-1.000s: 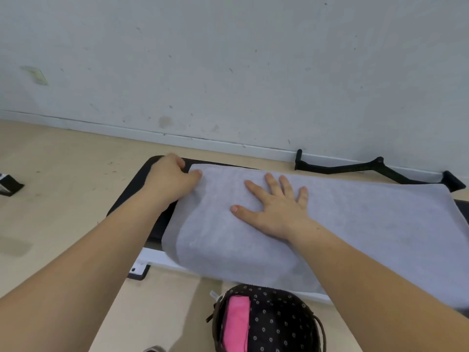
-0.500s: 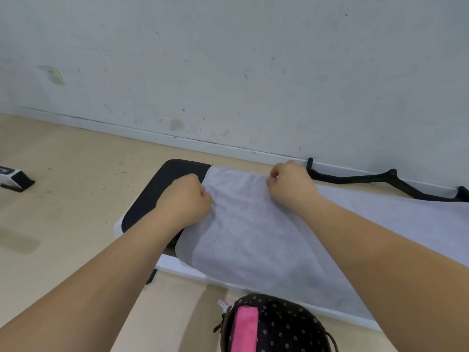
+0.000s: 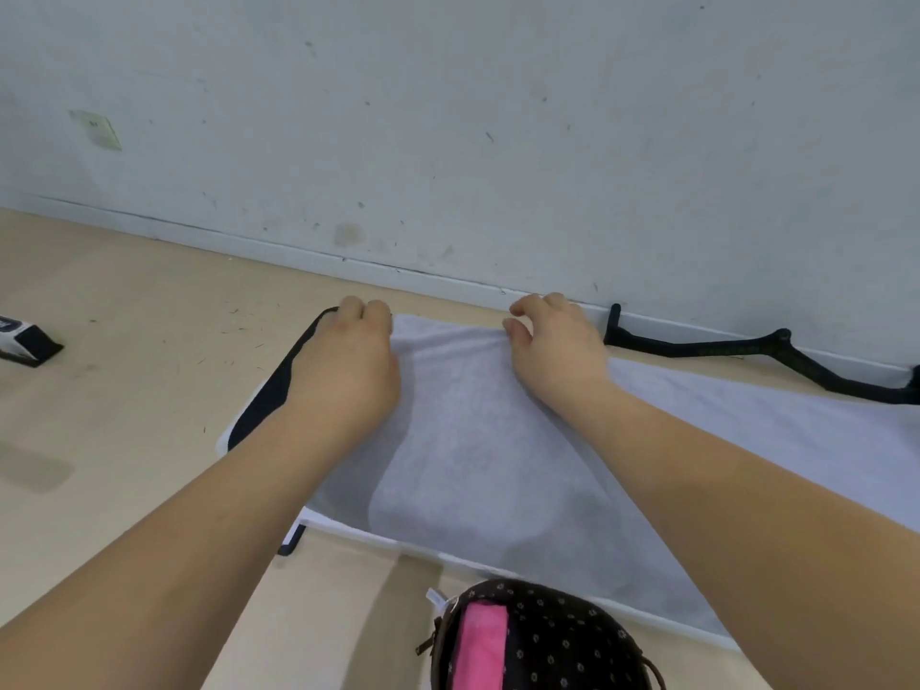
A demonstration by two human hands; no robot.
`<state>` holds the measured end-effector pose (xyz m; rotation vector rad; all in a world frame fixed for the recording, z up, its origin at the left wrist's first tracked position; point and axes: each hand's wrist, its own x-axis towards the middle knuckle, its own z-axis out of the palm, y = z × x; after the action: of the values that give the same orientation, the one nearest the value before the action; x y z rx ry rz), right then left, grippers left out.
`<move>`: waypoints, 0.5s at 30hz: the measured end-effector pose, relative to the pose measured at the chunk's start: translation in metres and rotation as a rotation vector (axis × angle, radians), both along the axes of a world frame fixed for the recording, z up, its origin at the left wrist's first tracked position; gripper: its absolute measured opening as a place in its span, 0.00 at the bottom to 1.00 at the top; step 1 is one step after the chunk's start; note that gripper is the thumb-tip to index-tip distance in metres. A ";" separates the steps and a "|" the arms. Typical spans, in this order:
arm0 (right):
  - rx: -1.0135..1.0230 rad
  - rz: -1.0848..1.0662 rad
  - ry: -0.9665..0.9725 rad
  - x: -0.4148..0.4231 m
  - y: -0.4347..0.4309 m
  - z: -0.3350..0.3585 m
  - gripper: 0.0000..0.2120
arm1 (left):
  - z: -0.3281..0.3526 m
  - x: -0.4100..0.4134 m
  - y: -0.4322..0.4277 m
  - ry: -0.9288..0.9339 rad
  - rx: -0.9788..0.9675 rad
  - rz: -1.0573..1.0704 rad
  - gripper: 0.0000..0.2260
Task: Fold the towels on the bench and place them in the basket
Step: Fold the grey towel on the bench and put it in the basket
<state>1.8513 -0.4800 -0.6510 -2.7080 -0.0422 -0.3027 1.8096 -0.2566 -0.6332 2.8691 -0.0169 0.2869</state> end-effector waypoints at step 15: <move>-0.120 -0.595 0.524 -0.142 -0.227 0.030 0.29 | -0.009 -0.071 -0.185 0.217 -0.023 -0.709 0.20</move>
<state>1.7091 -0.7075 -0.6208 -2.7676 0.9246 0.2618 1.7389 -0.4421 -0.6425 2.6393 -0.9467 -0.1627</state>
